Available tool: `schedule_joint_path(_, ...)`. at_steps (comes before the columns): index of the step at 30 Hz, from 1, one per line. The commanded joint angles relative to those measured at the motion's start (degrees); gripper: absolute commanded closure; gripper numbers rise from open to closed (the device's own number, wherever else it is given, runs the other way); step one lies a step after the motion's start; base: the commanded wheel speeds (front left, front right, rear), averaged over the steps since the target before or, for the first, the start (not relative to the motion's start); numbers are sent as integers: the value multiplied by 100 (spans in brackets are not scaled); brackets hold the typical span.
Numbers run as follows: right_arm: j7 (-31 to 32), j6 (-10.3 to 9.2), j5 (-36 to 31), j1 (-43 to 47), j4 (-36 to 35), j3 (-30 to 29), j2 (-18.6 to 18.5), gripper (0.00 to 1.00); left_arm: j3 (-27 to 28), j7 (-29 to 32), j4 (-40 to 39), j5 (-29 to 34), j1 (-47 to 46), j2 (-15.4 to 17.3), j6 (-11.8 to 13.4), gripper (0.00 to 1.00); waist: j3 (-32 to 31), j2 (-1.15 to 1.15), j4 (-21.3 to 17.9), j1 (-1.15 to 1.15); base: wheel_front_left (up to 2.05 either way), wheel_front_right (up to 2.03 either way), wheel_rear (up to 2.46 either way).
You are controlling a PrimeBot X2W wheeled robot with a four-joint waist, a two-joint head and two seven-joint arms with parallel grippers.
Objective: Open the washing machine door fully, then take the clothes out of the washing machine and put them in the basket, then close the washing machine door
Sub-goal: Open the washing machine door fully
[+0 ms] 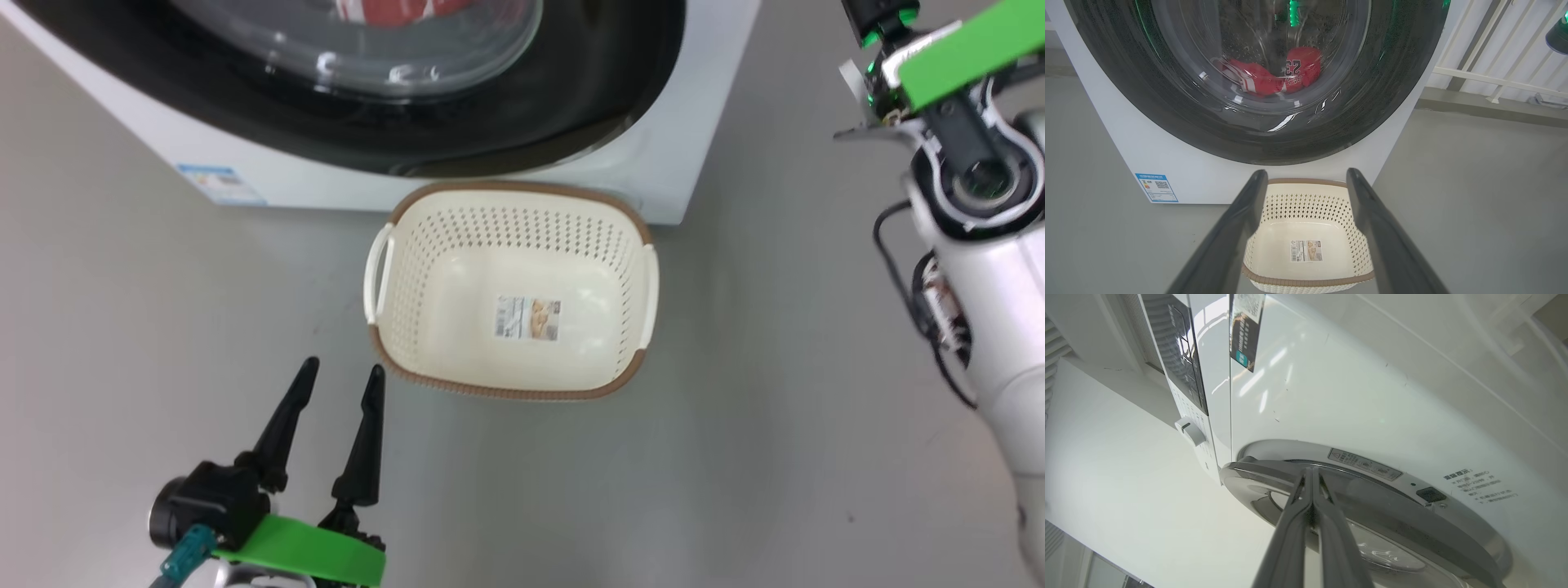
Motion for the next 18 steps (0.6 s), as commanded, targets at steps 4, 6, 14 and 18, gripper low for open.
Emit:
schedule_joint_path(4,647,3,436,-409,56,77,-28,100,117,-69,-77,-43,-223,65,-32,0,397,0,301,0,0,0,0)
schedule_joint_path(6,1001,3,586,-607,201,91,-81,100,82,-69,-71,-64,-279,65,-32,0,461,0,336,0,0,0,0)
schedule_joint_path(14,2032,3,982,-1337,921,43,-180,100,-28,-69,-48,-183,-416,65,-32,0,745,0,453,0,0,0,0)
schedule_joint_path(18,2302,3,1018,-1636,1237,70,-179,100,-64,-69,-31,-237,-496,65,-32,0,879,0,513,0,0,0,0)
